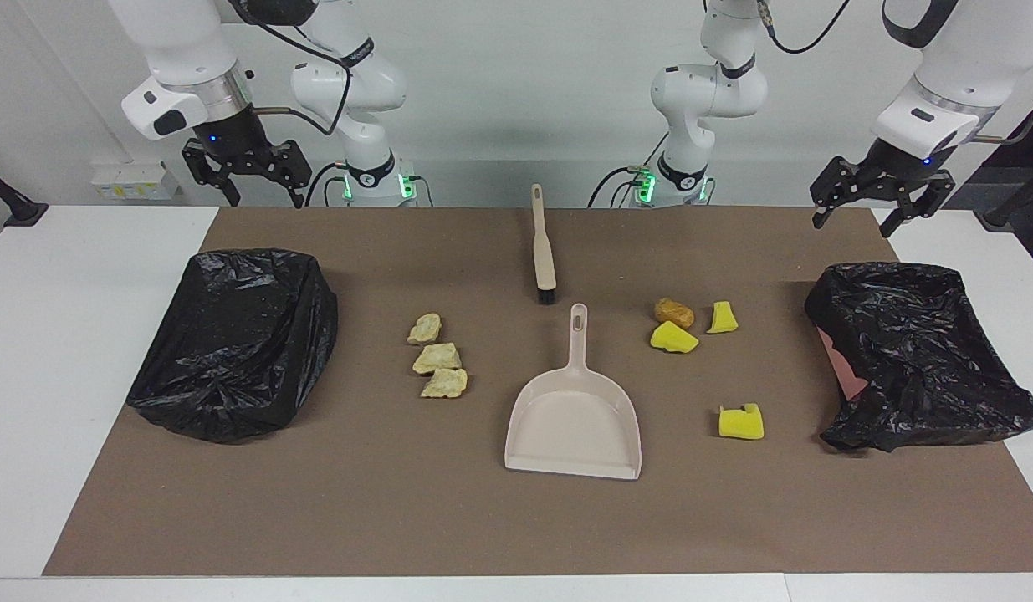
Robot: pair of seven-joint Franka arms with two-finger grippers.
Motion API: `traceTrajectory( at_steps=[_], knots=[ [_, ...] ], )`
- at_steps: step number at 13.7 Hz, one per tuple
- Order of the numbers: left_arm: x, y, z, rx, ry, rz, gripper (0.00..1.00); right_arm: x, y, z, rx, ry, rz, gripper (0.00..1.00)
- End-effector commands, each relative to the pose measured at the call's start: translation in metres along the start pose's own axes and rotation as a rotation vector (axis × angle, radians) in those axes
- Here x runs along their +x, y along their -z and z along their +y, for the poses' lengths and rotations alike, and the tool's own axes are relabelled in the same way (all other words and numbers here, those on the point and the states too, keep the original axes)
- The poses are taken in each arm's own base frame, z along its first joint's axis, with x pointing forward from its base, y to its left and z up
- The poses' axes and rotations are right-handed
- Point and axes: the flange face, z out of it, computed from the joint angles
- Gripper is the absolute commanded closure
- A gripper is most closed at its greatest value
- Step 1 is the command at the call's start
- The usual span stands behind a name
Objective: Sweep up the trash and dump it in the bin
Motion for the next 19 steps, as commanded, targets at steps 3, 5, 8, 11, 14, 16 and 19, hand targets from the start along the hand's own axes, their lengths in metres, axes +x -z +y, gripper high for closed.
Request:
traceTrajectory(
  at_steps=[3,5,8,11,14,16,19],
  knots=[
    [-0.003,0.002,-0.001,-0.004,-0.008,0.007,0.0,0.0,0.003,0.006,0.006,0.008,0.022,0.0],
    [-0.003,0.002,-0.003,-0.004,-0.005,0.007,0.0,-0.001,0.004,0.008,0.004,0.002,0.021,0.0],
    [-0.004,0.002,-0.002,-0.005,-0.005,0.003,0.0,0.0,0.004,0.008,0.005,0.002,0.022,0.0],
    [-0.002,0.002,0.003,-0.006,-0.011,0.003,0.0,-0.001,0.004,0.008,0.005,0.001,0.021,0.0],
    [-0.006,0.003,0.006,-0.009,-0.01,-0.009,0.0,0.0,0.004,0.008,0.005,0.001,0.022,0.0],
    [-0.004,0.003,0.008,-0.008,-0.014,-0.002,0.0,0.0,0.004,0.008,0.005,0.001,0.022,0.0],
    [-0.003,0.0,0.014,-0.011,-0.023,-0.006,0.0,0.0,0.004,0.008,0.005,0.001,0.022,0.0]
  ],
)
